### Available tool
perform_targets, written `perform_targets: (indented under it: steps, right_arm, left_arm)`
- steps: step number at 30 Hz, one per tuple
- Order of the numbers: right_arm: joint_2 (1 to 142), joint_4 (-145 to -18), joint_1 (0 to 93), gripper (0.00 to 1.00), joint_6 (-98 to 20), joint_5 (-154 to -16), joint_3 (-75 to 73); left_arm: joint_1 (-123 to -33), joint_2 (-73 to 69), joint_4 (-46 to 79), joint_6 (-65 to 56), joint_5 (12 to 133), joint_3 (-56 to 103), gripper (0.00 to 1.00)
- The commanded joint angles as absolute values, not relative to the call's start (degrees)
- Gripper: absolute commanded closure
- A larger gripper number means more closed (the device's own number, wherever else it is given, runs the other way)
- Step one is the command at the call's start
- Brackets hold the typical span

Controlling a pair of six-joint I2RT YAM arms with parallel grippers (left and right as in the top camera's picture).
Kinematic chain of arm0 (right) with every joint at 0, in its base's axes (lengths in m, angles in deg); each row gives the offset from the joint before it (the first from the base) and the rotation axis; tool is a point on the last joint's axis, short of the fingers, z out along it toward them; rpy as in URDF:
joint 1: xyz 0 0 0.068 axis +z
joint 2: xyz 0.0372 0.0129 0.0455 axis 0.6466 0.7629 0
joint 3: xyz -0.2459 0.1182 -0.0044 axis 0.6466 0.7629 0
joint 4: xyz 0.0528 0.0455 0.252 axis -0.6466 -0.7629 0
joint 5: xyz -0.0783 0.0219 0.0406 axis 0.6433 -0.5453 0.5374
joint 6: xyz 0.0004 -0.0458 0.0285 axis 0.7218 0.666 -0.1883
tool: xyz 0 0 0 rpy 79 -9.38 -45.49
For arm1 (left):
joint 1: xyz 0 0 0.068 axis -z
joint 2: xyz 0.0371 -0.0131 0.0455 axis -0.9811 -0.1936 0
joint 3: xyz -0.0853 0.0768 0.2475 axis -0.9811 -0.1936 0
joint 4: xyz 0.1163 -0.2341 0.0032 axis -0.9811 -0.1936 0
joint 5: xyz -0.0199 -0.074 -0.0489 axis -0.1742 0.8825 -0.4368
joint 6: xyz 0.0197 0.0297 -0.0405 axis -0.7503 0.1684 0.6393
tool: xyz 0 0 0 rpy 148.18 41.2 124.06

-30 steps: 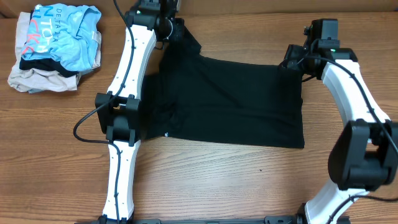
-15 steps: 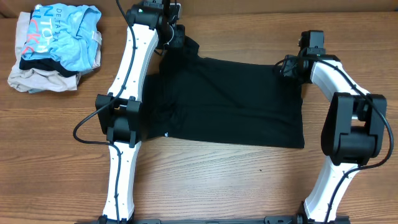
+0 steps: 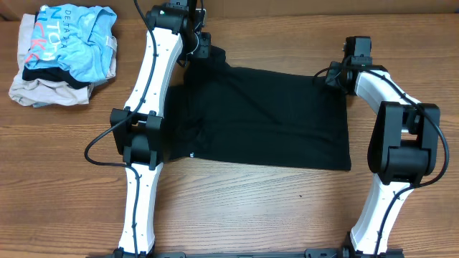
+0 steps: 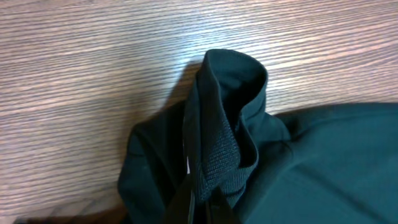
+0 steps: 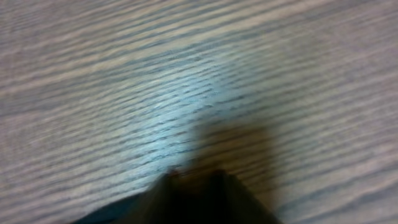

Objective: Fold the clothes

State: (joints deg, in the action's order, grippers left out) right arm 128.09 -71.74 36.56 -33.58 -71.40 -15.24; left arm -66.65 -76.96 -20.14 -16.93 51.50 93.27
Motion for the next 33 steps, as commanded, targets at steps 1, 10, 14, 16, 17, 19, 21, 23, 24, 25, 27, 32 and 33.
perform_targets:
  steps: [1,10,14,16,17,19,21,23,24,25,27,32,33]
  right_arm:
    - [129.2,-71.7,36.3,0.96,-33.6,-71.6,-16.2]
    - [122.4,-78.9,36.3,0.96,-33.6,-72.8,-16.2]
    - [117.2,-85.6,36.0,0.96,-33.6,-77.3,-16.2]
    - [115.0,-89.2,36.0,0.96,-33.6,-78.6,-16.2]
    - [113.9,-91.2,36.0,0.96,-33.6,-79.2,-16.2]
    - [112.2,-94.1,36.0,0.96,-33.8,-79.6,-16.2]
    - [110.8,-96.8,36.0,0.96,-34.1,-79.9,-16.2]
    - [109.7,-99.6,36.0,0.96,-34.3,-80.5,-16.2]
    - [109.5,-100.7,36.0,0.96,-34.3,-81.1,-16.2]
    - [109.3,-101.9,36.0,0.96,-34.3,-81.6,-16.2]
    - [109.3,-103.9,36.0,0.96,-34.5,-82.4,-16.2]
    - [109.3,-108.2,36.0,0.96,-35.8,-83.0,-16.2]
    - [109.3,-108.8,36.0,0.96,-35.9,-83.2,-16.2]
  left_arm:
    - [-66.8,-75.2,-20.3,-16.4,48.1,94.4,0.96]
    - [-66.8,-72.5,-21.6,-16.6,43.8,94.4,0.96]
    - [-66.8,-70.4,-25.0,-16.6,41.6,94.4,0.96]
    - [-66.8,-69.7,-26.9,-16.6,41.6,94.4,0.96]
    - [-66.8,-69.6,-28.2,-16.6,41.6,94.4,0.96]
    - [-66.6,-69.5,-30.5,-16.6,41.6,94.4,0.96]
    - [-66.5,-69.5,-33.1,-16.6,41.6,94.4,0.96]
    - [-66.4,-69.5,-35.9,-16.6,41.6,94.4,0.96]
    - [-66.4,-69.5,-37.1,-16.5,41.6,94.4,0.96]
    - [-66.4,-69.5,-38.7,-16.1,41.6,94.4,0.96]
    - [-66.4,-69.5,-41.5,-14.9,41.6,94.4,0.96]
    - [-66.4,-69.5,-45.8,-14.9,42.5,94.0,0.96]
    - [-66.3,-69.5,-45.8,-15.1,43.4,94.0,0.96]
